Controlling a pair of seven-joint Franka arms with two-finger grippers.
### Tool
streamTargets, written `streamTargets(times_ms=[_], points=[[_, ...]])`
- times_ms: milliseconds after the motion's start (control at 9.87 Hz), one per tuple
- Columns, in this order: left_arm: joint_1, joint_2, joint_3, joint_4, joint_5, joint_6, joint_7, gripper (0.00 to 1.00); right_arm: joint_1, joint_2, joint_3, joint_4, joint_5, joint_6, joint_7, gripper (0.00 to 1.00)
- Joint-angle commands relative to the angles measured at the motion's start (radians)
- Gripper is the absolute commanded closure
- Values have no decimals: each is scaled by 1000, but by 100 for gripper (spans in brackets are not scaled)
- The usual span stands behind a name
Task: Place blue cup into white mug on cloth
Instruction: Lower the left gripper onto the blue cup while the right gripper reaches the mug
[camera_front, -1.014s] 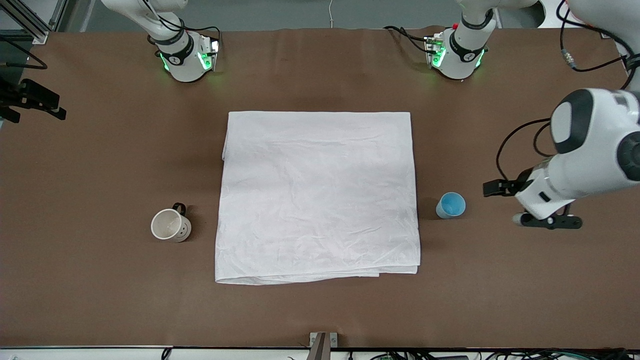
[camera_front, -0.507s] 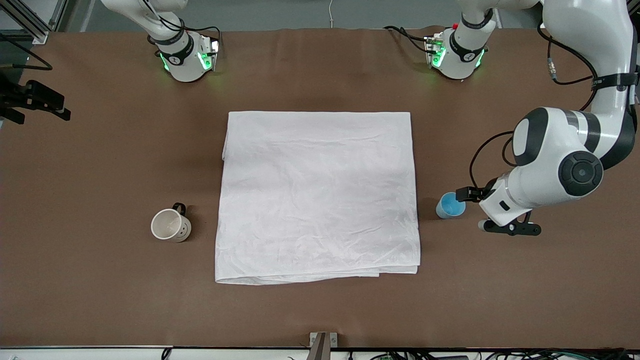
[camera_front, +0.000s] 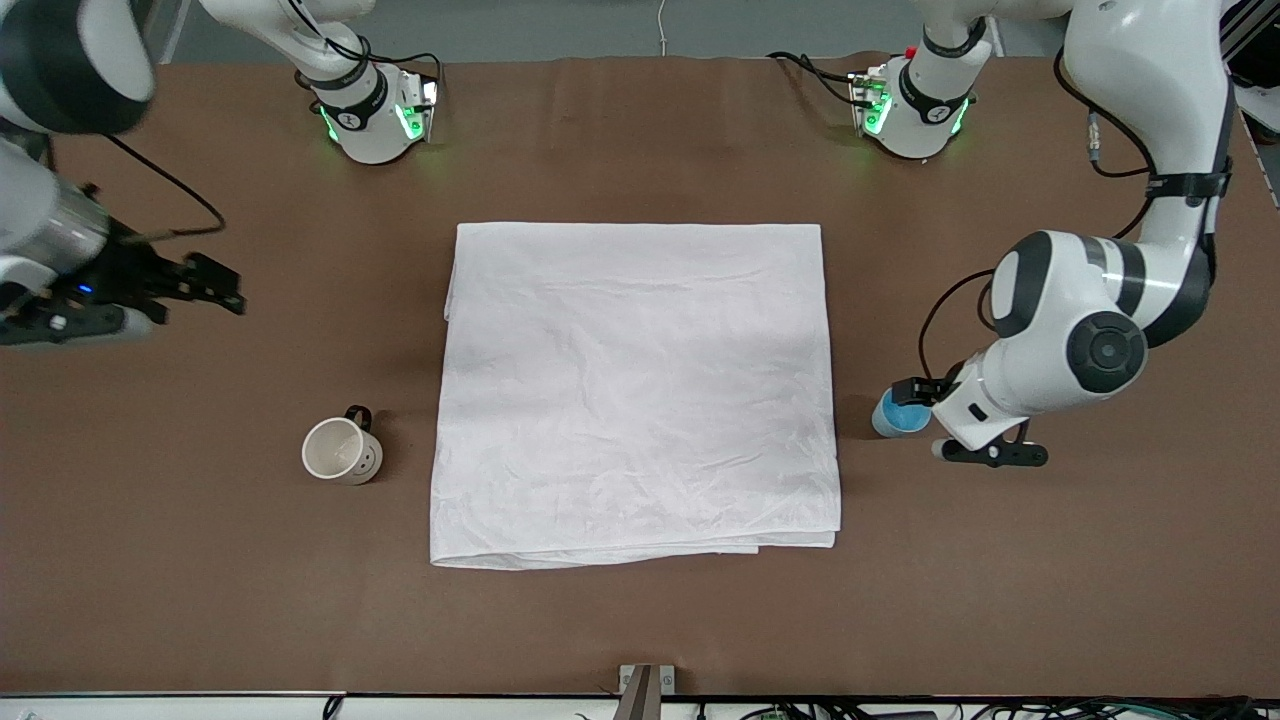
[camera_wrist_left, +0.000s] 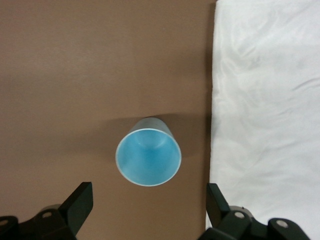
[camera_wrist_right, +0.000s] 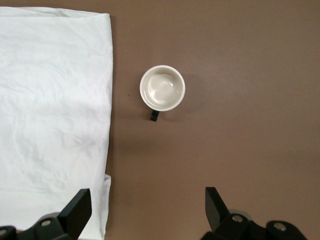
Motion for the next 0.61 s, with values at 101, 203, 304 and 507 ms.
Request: streamTargets(times_ms=[101, 203, 304, 507], points=[[-52, 57, 2, -14, 53, 63, -90, 0, 26, 111, -4, -163, 11, 272, 23, 0], [-64, 74, 2, -20, 58, 70, -132, 0, 35, 169, -6, -168, 12, 317, 23, 0], [-78, 86, 2, -29, 58, 89, -185, 0, 41, 209, -6, -179, 12, 345, 22, 0], [-99, 105, 4, -37, 87, 116, -218, 1, 37, 248, -4, -292, 12, 574, 23, 0]])
